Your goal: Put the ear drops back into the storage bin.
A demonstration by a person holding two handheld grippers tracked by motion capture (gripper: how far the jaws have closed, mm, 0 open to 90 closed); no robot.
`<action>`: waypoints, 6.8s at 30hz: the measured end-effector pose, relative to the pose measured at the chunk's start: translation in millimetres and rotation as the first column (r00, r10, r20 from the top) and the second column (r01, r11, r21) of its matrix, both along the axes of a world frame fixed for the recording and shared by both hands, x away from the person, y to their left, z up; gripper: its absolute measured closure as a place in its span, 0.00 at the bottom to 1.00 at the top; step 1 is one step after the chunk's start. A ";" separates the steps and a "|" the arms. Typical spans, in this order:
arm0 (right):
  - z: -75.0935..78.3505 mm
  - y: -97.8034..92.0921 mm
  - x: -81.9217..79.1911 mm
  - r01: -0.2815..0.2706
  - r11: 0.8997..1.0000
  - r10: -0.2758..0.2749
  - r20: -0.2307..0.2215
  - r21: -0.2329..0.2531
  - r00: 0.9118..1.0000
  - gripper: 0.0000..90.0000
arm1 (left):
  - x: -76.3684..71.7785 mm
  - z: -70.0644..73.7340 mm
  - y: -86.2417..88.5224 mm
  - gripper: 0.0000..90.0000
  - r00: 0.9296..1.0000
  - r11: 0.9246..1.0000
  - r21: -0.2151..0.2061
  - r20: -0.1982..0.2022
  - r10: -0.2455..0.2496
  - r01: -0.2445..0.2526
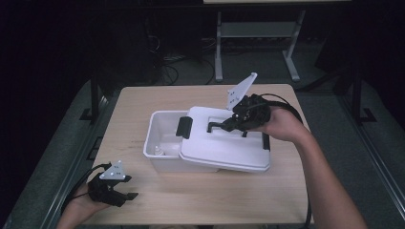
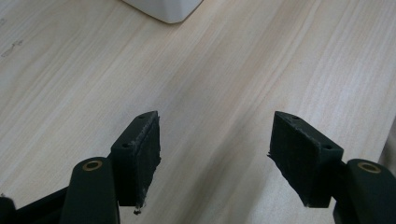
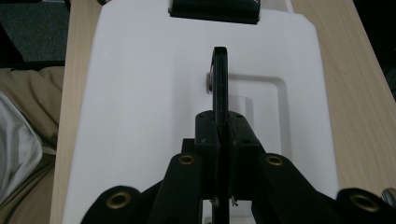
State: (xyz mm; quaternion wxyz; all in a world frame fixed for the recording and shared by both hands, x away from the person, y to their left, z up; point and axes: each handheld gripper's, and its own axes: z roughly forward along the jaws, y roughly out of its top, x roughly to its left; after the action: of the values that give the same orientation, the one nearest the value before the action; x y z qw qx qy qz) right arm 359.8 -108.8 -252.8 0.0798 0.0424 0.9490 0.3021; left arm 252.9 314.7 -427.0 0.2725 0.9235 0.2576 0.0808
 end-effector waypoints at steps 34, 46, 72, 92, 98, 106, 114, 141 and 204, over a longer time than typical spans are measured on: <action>1.9 74.9 31.1 -0.106 0.994 0.106 -0.002 -0.012 0.994 0.93 | -1.7 -4.0 6.0 0.35 1.000 1.000 0.016 0.006 0.015 -0.015; -4.5 98.4 44.9 -0.122 0.992 0.122 -0.015 -0.018 0.992 0.93 | -2.4 -2.3 9.6 0.35 1.000 1.000 0.007 0.015 0.020 -0.020; -21.4 123.0 61.3 -0.132 0.991 0.131 -0.035 -0.034 0.991 0.93 | -2.7 -0.5 12.6 0.35 1.000 1.000 -0.003 0.016 0.023 -0.023; -29.7 127.7 60.6 -0.106 0.993 0.104 -0.043 -0.049 0.994 0.93 | -3.1 -0.6 11.8 0.35 1.000 1.000 -0.007 0.014 0.019 -0.019; -31.0 127.0 59.7 -0.105 0.993 0.103 -0.045 -0.051 0.994 0.93 | -3.6 0.8 11.9 0.35 1.000 1.000 -0.005 0.022 0.020 -0.020; -33.6 123.0 62.8 -0.096 0.995 0.094 -0.075 -0.017 0.993 0.93 | -3.5 0.4 10.7 0.35 1.000 1.000 -0.002 0.023 0.016 -0.016; -34.0 121.3 64.2 -0.091 0.996 0.091 -0.087 0.002 0.992 0.92 | -3.2 0.7 10.8 0.35 1.000 1.000 -0.003 0.019 0.016 -0.016; -32.6 95.5 47.0 -0.058 0.997 0.064 -0.122 0.052 0.990 0.70 | -5.7 1.0 6.3 0.35 1.000 1.000 0.006 0.019 0.012 -0.012; -36.0 -14.5 24.3 0.161 0.984 -0.151 -0.116 0.080 0.982 0.29 | -4.7 3.2 5.1 0.34 1.000 1.000 -0.017 0.022 0.020 -0.020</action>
State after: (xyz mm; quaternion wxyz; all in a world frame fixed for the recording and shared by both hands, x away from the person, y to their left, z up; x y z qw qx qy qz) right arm 384.1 -123.3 -288.8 0.0490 0.1367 0.9312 0.3342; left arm 248.2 319.8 -423.8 0.2823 0.9176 0.2645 0.0914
